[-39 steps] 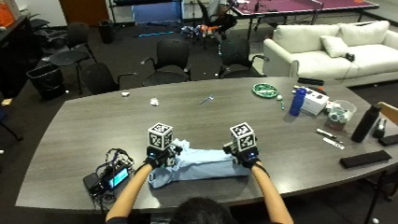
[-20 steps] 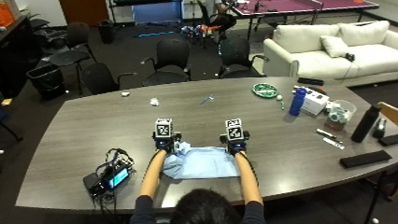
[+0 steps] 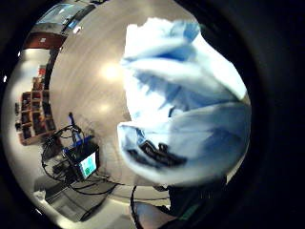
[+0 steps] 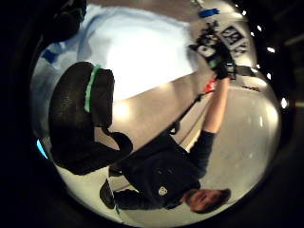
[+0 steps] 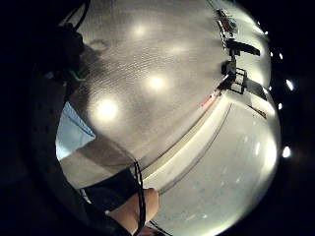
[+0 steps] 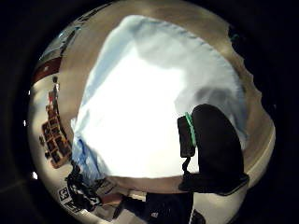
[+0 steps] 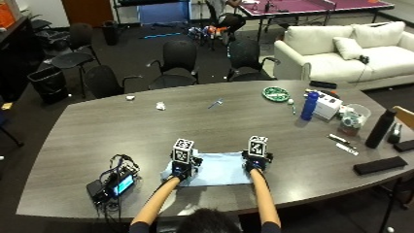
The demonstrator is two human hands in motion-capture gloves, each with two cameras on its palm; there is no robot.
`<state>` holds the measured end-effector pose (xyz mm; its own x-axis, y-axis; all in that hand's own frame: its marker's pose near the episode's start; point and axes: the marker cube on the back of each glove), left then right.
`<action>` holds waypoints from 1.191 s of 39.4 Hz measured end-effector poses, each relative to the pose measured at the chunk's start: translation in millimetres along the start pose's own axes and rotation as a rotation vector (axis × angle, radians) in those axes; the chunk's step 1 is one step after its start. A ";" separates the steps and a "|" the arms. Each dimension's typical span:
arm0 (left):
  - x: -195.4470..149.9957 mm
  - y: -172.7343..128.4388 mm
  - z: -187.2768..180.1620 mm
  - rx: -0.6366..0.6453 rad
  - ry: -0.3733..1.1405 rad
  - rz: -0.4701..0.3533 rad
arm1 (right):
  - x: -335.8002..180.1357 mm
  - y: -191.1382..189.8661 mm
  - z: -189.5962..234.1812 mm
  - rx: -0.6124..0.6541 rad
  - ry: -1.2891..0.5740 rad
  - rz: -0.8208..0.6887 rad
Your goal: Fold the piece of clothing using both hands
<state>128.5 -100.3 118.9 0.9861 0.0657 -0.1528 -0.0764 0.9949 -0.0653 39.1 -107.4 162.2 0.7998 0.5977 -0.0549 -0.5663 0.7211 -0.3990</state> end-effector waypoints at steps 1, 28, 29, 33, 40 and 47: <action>-1.9 -4.7 7.0 0.008 -0.035 -0.025 | -2.1 -1.7 3.3 0.012 0.002 0.020; -65.4 3.0 27.2 -0.148 0.150 -0.197 | 33.8 -5.4 -2.6 0.185 0.053 0.140; -64.6 5.1 26.3 -0.145 0.171 -0.183 | 43.2 -7.3 -7.9 0.197 0.042 0.162; -61.1 8.8 22.4 -0.108 0.251 -0.103 | 72.7 -6.0 -37.4 0.238 -0.029 0.209; -65.0 16.5 11.9 -0.107 0.264 -0.139 | 60.5 17.3 -100.2 0.229 -0.126 0.155; -74.5 7.1 -1.7 0.061 0.267 -0.045 | -17.3 69.4 -158.6 0.305 -0.105 0.004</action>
<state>54.2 -98.3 128.2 0.9137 0.0067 -0.4064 -0.0159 0.9997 -0.0194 17.5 -123.3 -9.8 0.7813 0.6225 0.0451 -0.6159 0.7807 -0.1059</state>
